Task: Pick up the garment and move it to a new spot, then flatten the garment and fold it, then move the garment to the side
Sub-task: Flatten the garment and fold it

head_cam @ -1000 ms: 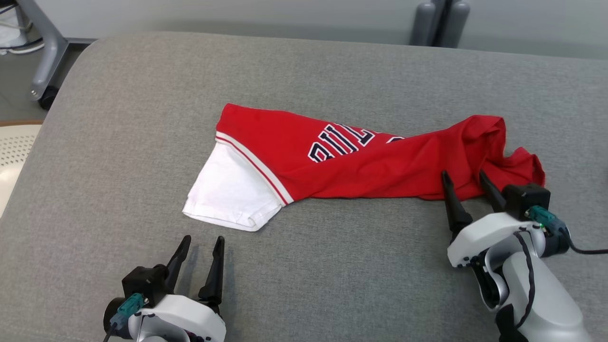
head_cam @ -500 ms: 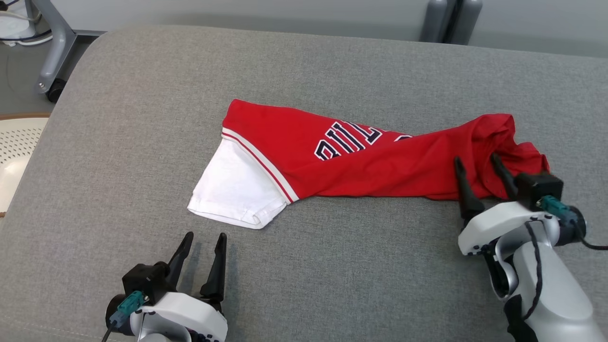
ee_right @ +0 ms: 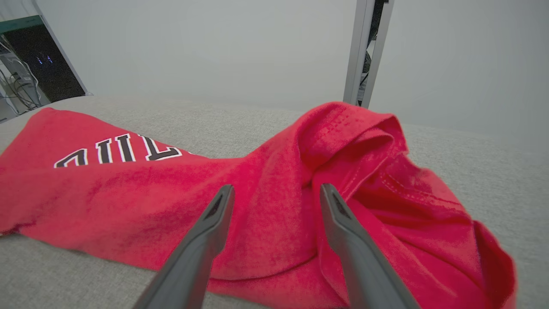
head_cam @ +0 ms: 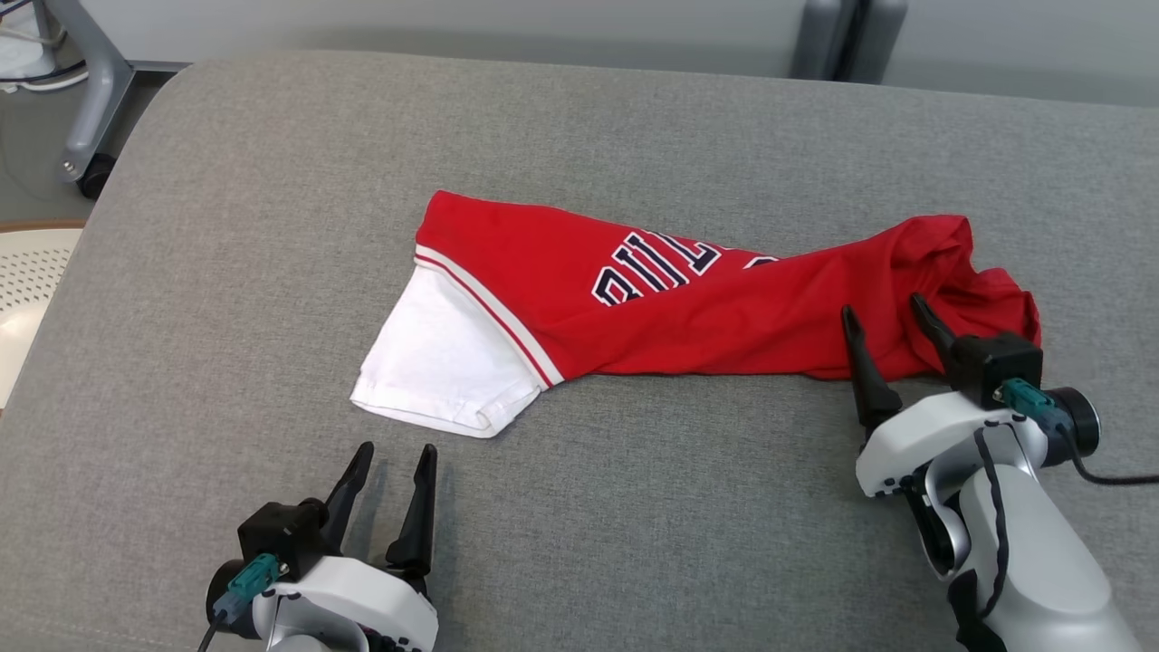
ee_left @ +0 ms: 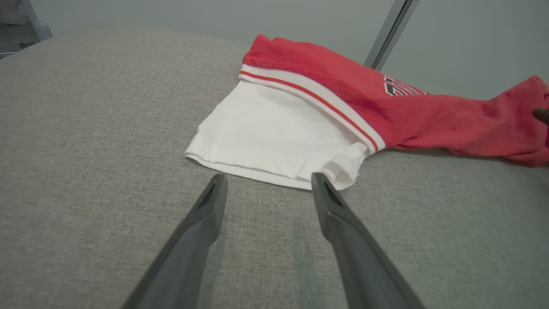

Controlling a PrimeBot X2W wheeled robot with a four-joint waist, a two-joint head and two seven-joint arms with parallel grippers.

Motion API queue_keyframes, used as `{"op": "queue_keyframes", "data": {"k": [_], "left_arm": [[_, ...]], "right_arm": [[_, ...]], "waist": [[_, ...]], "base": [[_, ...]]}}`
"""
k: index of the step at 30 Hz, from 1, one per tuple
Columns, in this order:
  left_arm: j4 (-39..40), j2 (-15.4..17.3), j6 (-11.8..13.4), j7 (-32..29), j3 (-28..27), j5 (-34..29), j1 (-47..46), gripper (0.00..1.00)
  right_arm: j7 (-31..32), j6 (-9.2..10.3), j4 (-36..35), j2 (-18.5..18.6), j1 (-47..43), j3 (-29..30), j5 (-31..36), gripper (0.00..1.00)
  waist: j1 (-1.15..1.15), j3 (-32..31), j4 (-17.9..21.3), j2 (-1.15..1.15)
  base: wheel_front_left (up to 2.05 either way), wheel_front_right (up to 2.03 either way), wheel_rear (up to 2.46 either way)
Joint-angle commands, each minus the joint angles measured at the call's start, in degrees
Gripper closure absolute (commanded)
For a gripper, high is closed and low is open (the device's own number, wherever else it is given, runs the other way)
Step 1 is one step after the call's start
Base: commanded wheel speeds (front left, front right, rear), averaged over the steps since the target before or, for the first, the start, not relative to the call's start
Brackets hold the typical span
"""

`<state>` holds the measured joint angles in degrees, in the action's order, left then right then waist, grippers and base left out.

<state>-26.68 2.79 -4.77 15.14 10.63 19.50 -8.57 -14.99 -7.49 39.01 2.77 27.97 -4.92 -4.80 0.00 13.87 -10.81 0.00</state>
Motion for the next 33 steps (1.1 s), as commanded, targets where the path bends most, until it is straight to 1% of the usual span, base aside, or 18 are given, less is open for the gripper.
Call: {"op": "queue_keyframes", "data": {"k": [1, 3, 4, 5, 6, 11, 14, 16, 21, 24, 25, 26, 27, 30, 33], "left_arm": [[-0.01, 0.26, 0.13, -0.02, 0.1, 0.28, -0.99, 0.0], [-0.03, 0.25, 0.08, -0.02, -0.01, 0.26, -0.95, 0.0], [-0.03, 0.24, 0.02, -0.02, -0.1, 0.2, -0.91, 0.0], [0.02, 0.24, -0.02, -0.02, -0.17, 0.15, -0.86, 0.0], [0.0, 0.24, -0.02, -0.02, -0.27, 0.12, -0.75, 0.0], [-0.4, 0.25, 0.28, -0.02, -1.21, -0.35, 0.91, 0.0], [-0.36, 0.25, 0.29, -0.02, -2.53, -1.16, 1.97, 0.0], [-0.33, 0.22, 0.25, -0.01, -3.35, -1.34, 2.69, 0.0], [-0.43, 0.26, 0.43, -0.02, -3.78, -1.23, 3.61, 0.0], [-0.82, 0.28, 0.79, -0.02, -3.82, -1.27, 4.4, 0.0], [-0.96, 0.26, 0.91, -0.02, -3.87, -1.3, 4.81, 0.0], [-1.21, 0.24, 0.92, -0.02, -3.86, -1.32, 5.15, 0.0], [-1.29, 0.24, 1.0, -0.02, -3.91, -1.36, 5.23, 0.0], [-1.64, 0.25, 1.06, -0.02, -4.33, -1.71, 5.88, 0.0], [-1.98, 0.25, 1.02, -0.02, -4.61, -1.84, 5.99, 0.0]], "right_arm": [[-0.26, 0.0, 2.08, 0.35, 1.75, -0.08, 0.9, 0.0], [-0.26, 0.0, 4.06, 0.34, 2.84, 0.12, 1.39, 0.0], [-0.26, 0.0, 4.79, 0.32, 3.31, 0.05, 1.65, 0.52], [-0.26, 0.0, 5.52, 0.33, 3.74, 0.01, 1.81, 0.87], [-0.26, 0.0, 6.36, 0.34, 3.9, -0.06, 2.03, 1.0], [-0.27, 0.0, 6.01, 0.46, 3.64, 0.8, -0.8, 1.0], [-0.26, 0.0, 3.21, 0.37, 1.63, 1.64, -2.57, 1.0], [-0.26, 0.0, 0.91, 0.54, 0.51, 0.9, -3.07, 1.0], [-0.22, 0.0, -3.84, 2.03, -2.07, -1.13, -2.61, 1.0], [1.78, 0.0, -7.09, 2.25, -3.63, -1.99, -1.63, 1.0], [2.62, 0.0, -8.31, 2.29, -4.41, -2.03, -0.9, 0.67], [3.11, 0.0, -9.89, 2.19, -5.1, -2.09, -0.03, 0.23], [3.4, 0.0, -11.64, 1.98, -5.79, -2.39, 0.79, 0.0], [4.71, 0.0, -16.28, 1.42, -8.81, -2.82, 3.04, 0.0], [6.48, 0.0, -16.91, 0.82, -11.91, -3.02, 3.96, 0.0]], "waist": [[0.0, 0.34, -0.54, 0.0], [0.0, 0.6, -0.94, 0.0], [0.0, 0.68, -1.06, 0.0], [0.0, 0.73, -1.14, 0.0], [0.0, 0.68, -1.15, 0.0], [0.0, -1.38, 0.12, 0.0], [0.0, -3.75, 2.59, 0.0], [0.0, -5.46, 4.53, 0.0], [0.0, -8.77, 8.55, 0.0], [0.0, -10.21, 10.31, 0.0], [0.0, -10.58, 10.78, 0.0], [0.0, -10.88, 11.2, 0.0], [0.0, -11.04, 11.52, 0.0], [0.0, -11.29, 12.41, 0.0], [0.0, -11.01, 12.68, 0.0]], "base": [[0.0, 0.0, 0.0], [0.0, 0.0, 0.0], [0.0, 0.0, 0.0], [0.0, 0.0, 0.0], [0.0, 0.0, 0.0], [0.0, 0.0, 0.0], [0.0, 0.0, 0.0], [0.0, 0.0, 0.0], [0.0, 0.0, 0.0], [0.0, 0.0, 0.0], [0.0, 0.0, 0.0], [0.0, 0.0, 0.0], [0.0, 0.0, 0.0], [0.0, 0.0, 0.0], [0.0, 0.0, 0.0]]}}
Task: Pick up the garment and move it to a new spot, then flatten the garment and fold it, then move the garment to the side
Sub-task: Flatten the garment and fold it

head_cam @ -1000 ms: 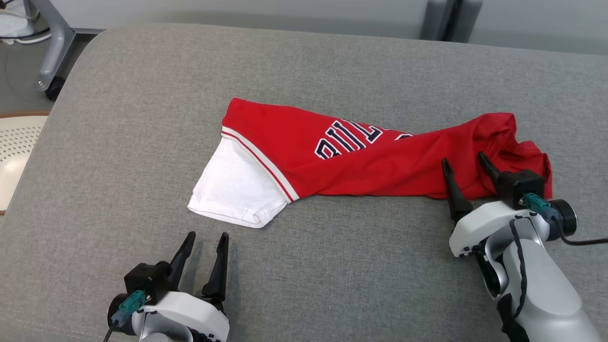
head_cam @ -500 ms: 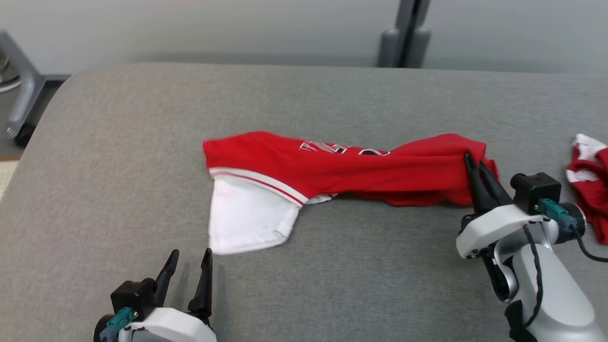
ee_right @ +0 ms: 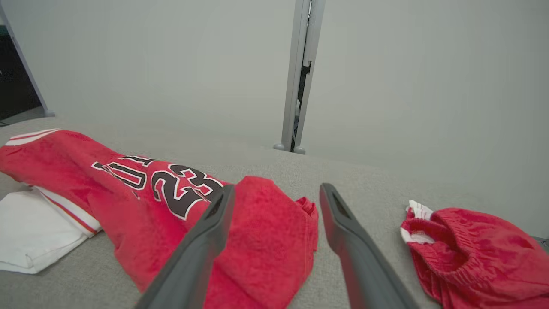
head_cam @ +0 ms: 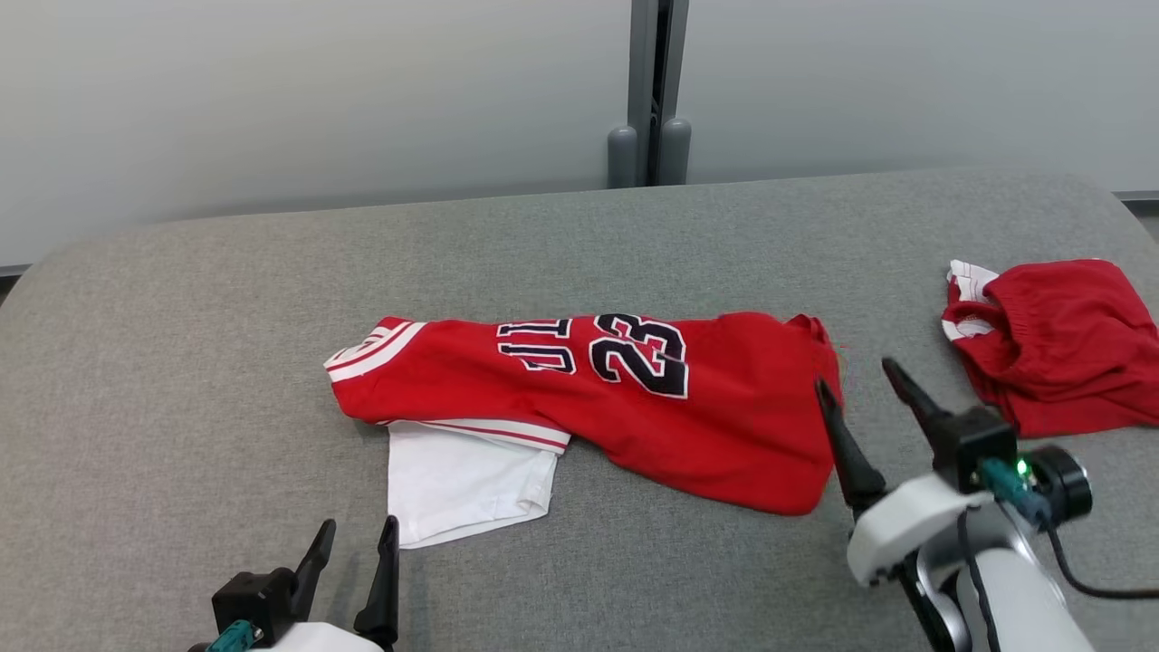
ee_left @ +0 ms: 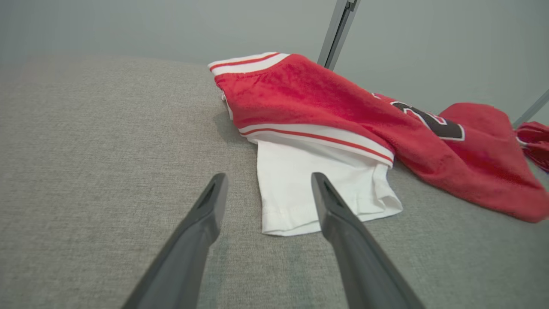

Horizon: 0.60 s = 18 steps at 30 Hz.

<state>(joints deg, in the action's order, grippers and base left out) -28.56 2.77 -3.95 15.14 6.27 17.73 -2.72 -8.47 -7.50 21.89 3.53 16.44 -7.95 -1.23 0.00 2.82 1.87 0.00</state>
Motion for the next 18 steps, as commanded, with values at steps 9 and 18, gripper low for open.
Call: {"op": "queue_keyframes", "data": {"k": [9, 18], "left_arm": [[-0.64, 0.27, 0.08, -0.02, -0.71, -1.11, -0.34, 0.0], [-2.02, 0.27, -1.17, -0.02, 0.8, 3.23, -2.57, 0.0]], "right_arm": [[-5.1, 0.02, 5.85, -0.48, -5.51, 4.36, -1.92, 0.0], [-6.69, 0.02, 9.5, -0.45, -4.15, 5.07, -3.42, 0.0]], "waist": [[0.0, 0.11, -0.58, 0.0], [0.0, 2.62, 0.6, 0.0]], "base": [[0.0, 0.0, 0.0], [0.0, 0.0, 0.0]]}}
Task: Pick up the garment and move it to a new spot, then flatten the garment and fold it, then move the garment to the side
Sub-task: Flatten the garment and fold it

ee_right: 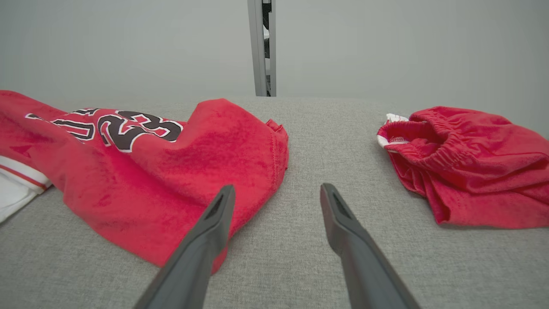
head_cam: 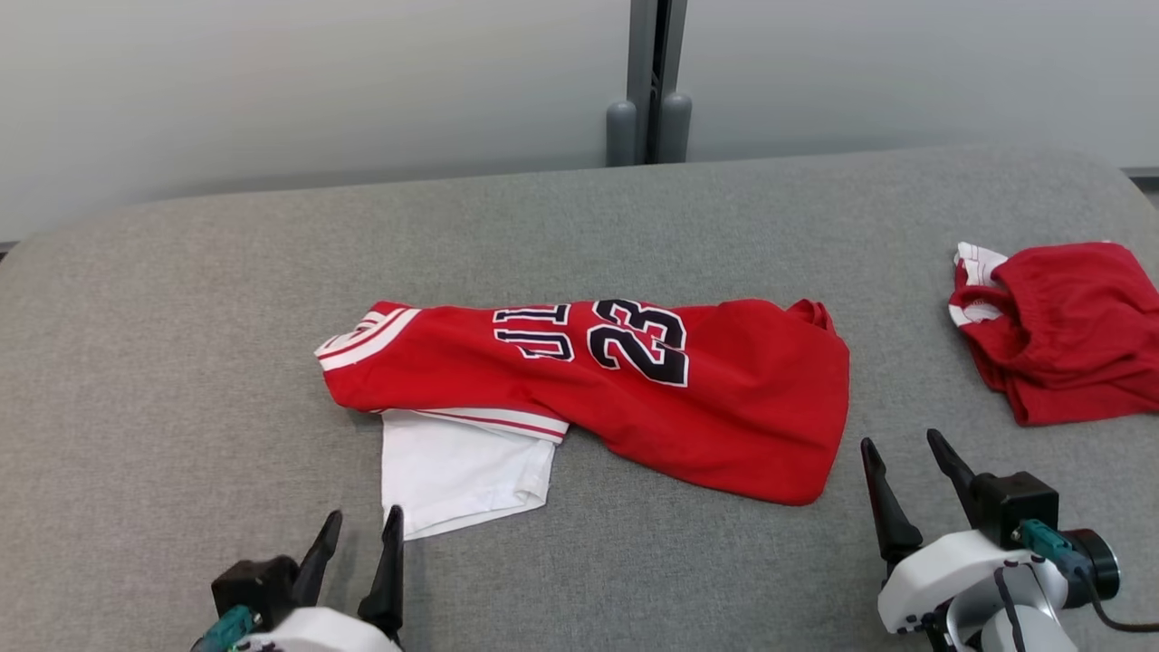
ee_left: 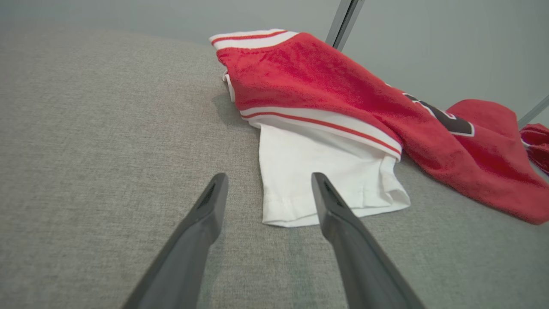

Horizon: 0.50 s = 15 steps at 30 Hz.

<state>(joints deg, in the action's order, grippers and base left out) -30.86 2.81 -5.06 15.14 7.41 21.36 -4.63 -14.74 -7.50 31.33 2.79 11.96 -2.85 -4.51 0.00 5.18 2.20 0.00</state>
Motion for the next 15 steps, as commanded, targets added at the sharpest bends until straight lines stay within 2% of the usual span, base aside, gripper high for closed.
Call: {"op": "queue_keyframes", "data": {"k": [1, 10, 11, 12, 13, 15], "left_arm": [[-0.46, 0.24, -0.44, -0.02, 0.18, 1.28, -1.47, 0.0], [-8.11, 0.21, 0.16, -0.04, 2.75, 4.88, -6.27, 0.0], [-9.2, 0.17, -0.28, -0.12, 3.37, 5.94, -6.55, 0.17], [-10.12, 0.16, -0.58, -0.2, 3.91, 6.93, -7.06, 0.75], [-10.93, 0.07, -0.79, -0.25, 4.56, 6.97, -7.61, 1.0], [-11.35, 0.02, -1.07, -0.3, 4.63, 7.46, -8.43, 1.0]], "right_arm": [[-0.54, 0.02, 0.07, 0.32, 1.02, 0.34, 0.22, 0.0], [-0.56, 0.02, -1.28, 0.28, 3.06, 1.41, 0.33, 0.0], [-0.56, 0.02, -1.41, 0.32, 3.12, 1.63, 0.3, 0.0], [-0.56, 0.02, -1.54, 0.32, 3.18, 1.88, 0.29, 0.0], [-0.56, 0.02, -1.63, 0.29, 3.24, 2.05, 0.25, 0.0], [-0.57, 0.02, -1.81, 0.3, 3.17, 2.84, 0.25, 0.0]], "waist": [[0.0, 1.37, 0.82, 0.0], [0.0, 4.93, 3.13, 0.0], [0.0, 5.24, 3.21, 0.0], [0.0, 5.49, 3.21, 0.0], [0.0, 5.67, 3.15, 0.0], [0.0, 5.9, 2.63, 0.0]], "base": [[0.0, 0.0, 0.0], [0.0, 0.0, 0.0], [0.0, 0.0, 0.0], [0.0, 0.0, 0.0], [0.0, 0.0, 0.0], [0.0, 0.0, 0.0]]}}
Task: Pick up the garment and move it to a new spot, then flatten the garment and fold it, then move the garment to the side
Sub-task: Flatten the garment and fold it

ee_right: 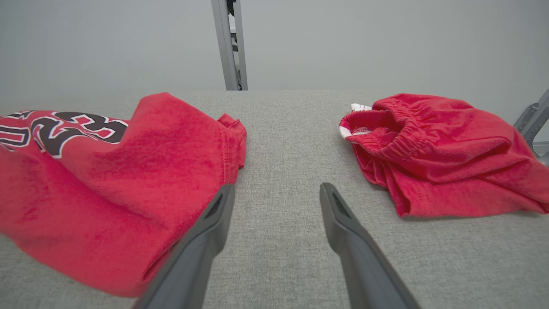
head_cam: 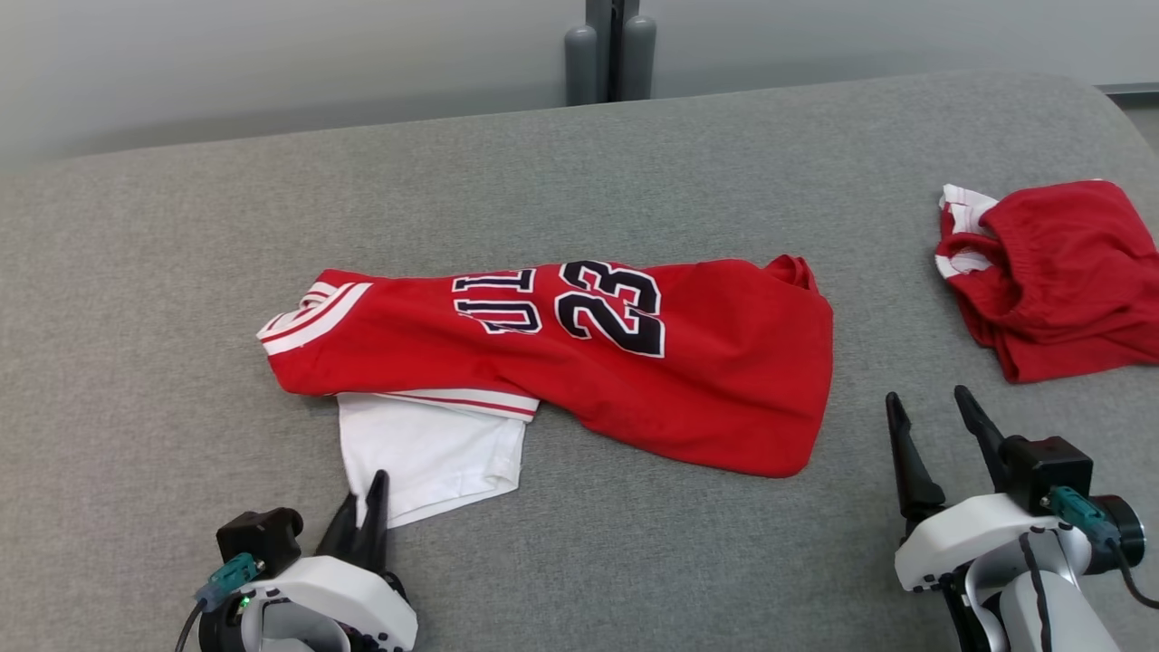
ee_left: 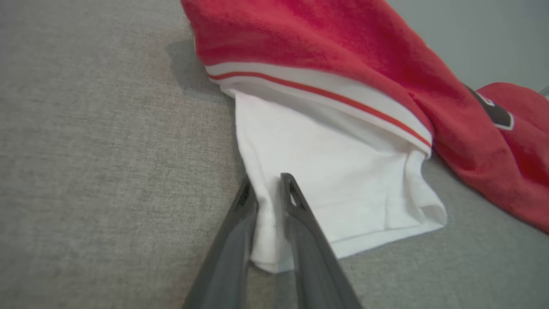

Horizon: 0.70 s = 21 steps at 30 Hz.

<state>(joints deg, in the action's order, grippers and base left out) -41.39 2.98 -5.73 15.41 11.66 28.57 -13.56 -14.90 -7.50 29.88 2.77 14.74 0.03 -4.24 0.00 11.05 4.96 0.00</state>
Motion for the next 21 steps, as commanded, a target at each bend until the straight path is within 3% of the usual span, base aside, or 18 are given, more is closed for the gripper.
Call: {"op": "queue_keyframes", "data": {"k": [1, 9, 15, 16, 17, 21], "left_arm": [[-0.77, -0.11, -0.24, -0.48, 0.03, -0.29, 0.26, 1.0], [7.99, 0.8, 3.79, -0.29, -13.8, -6.02, 2.57, 1.0], [9.44, 1.45, 3.21, -0.28, -21.88, -10.59, 4.18, 1.0], [9.18, 1.31, 2.91, -0.28, -22.48, -11.21, 4.22, 0.58], [8.79, 1.13, 2.75, -0.28, -22.97, -11.73, 4.24, 0.0], [8.52, 0.55, 2.19, -0.28, -24.14, -13.33, 3.91, 0.0]], "right_arm": [[-0.4, 0.02, -0.39, 0.3, 0.24, 0.42, -0.01, 0.0], [-0.4, 0.02, 0.54, 0.32, -0.68, 0.66, -1.34, 0.0], [-0.4, 0.02, 1.63, 0.34, -0.07, -2.04, -2.59, 0.0], [-0.4, 0.02, 1.73, 0.38, 0.06, -2.5, -2.79, 0.0], [-0.41, 0.02, 1.9, 0.35, 0.16, -2.98, -2.76, 0.0], [-0.41, 0.02, 2.87, 0.36, 0.17, -4.52, -3.41, 0.0]], "waist": [[0.0, 0.0, -0.52, 0.0], [0.0, -1.85, -5.09, 0.0], [0.0, -2.6, -6.86, 0.0], [0.0, -2.6, -6.99, 0.0], [0.0, -2.59, -7.12, 0.0], [0.0, -2.46, -7.38, 0.0]], "base": [[0.0, 0.0, 0.0], [0.0, 0.0, 0.0], [0.0, 0.0, 0.0], [0.0, 0.0, 0.0], [0.0, 0.0, 0.0], [0.0, 0.0, 0.0]]}}
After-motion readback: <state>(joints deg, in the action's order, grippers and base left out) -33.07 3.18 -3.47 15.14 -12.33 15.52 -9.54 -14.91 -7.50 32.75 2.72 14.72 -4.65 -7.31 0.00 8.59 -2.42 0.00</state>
